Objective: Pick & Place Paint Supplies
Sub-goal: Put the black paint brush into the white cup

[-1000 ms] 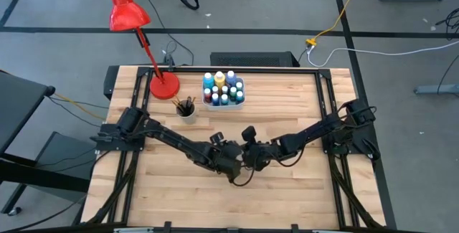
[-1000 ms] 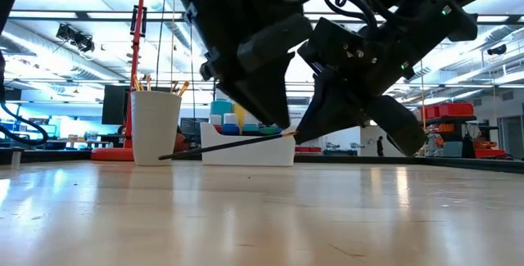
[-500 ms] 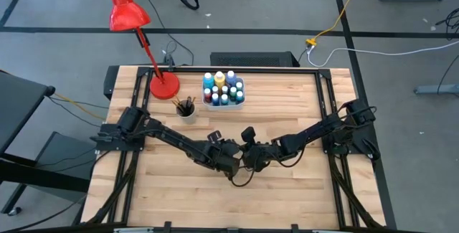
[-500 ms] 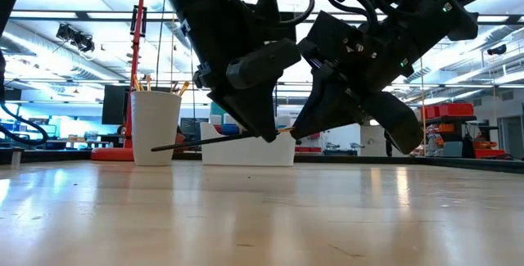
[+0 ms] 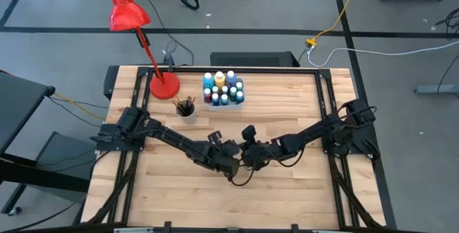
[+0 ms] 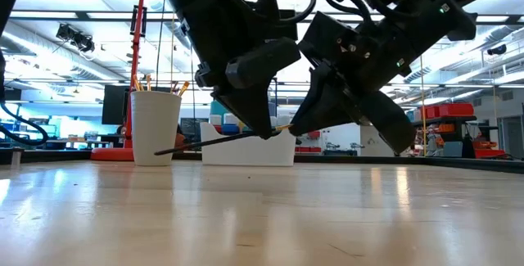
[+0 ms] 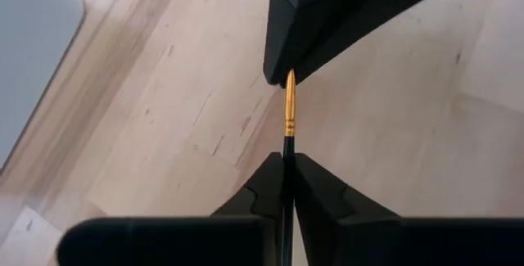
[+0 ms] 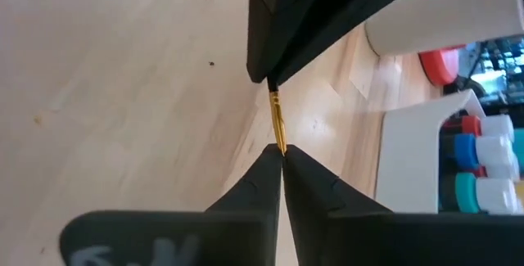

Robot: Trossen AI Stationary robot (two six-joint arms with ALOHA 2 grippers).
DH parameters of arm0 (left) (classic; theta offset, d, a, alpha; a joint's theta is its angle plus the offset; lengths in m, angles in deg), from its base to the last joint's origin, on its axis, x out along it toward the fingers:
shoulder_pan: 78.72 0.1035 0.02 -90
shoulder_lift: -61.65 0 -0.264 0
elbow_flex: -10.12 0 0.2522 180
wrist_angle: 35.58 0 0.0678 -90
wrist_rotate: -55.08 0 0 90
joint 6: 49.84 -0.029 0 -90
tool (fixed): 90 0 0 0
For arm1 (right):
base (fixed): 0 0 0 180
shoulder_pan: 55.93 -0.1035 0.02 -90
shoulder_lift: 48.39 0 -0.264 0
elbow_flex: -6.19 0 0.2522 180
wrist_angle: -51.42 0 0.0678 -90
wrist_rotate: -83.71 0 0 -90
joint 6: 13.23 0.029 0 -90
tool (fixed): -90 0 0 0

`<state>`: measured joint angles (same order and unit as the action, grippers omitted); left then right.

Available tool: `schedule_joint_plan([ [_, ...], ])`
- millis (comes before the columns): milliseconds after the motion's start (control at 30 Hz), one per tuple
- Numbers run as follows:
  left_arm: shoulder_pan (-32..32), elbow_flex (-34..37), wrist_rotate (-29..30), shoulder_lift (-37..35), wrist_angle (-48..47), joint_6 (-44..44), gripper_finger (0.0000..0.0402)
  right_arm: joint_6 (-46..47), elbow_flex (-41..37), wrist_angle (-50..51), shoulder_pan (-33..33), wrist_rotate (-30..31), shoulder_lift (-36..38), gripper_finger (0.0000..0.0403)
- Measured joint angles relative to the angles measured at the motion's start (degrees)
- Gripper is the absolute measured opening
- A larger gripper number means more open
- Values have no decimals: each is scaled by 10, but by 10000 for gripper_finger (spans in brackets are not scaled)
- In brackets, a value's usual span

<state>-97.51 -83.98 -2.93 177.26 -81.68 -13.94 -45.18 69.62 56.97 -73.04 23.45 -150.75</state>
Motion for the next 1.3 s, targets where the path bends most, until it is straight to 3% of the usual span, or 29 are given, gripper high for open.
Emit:
schedule_joint_plan([
  [333,-4,0,13,0,-53,45,18,50,0,20,9,49,0,99],
  [500,-22,-16,30,-7,-145,101,24,94,0,30,22,63,0,139],
  [667,-49,-65,136,-22,-328,202,15,102,0,38,29,2,0,160],
  [867,-85,-121,307,-42,-566,436,22,105,0,28,29,-29,0,164],
  [1100,-93,-87,495,-117,-572,496,18,107,0,30,29,-43,0,164],
  [1233,-72,-48,564,-157,-552,503,22,110,0,35,29,-52,0,164],
  [1300,-60,-22,557,-173,-568,517,20,110,0,37,29,-53,0,164],
])
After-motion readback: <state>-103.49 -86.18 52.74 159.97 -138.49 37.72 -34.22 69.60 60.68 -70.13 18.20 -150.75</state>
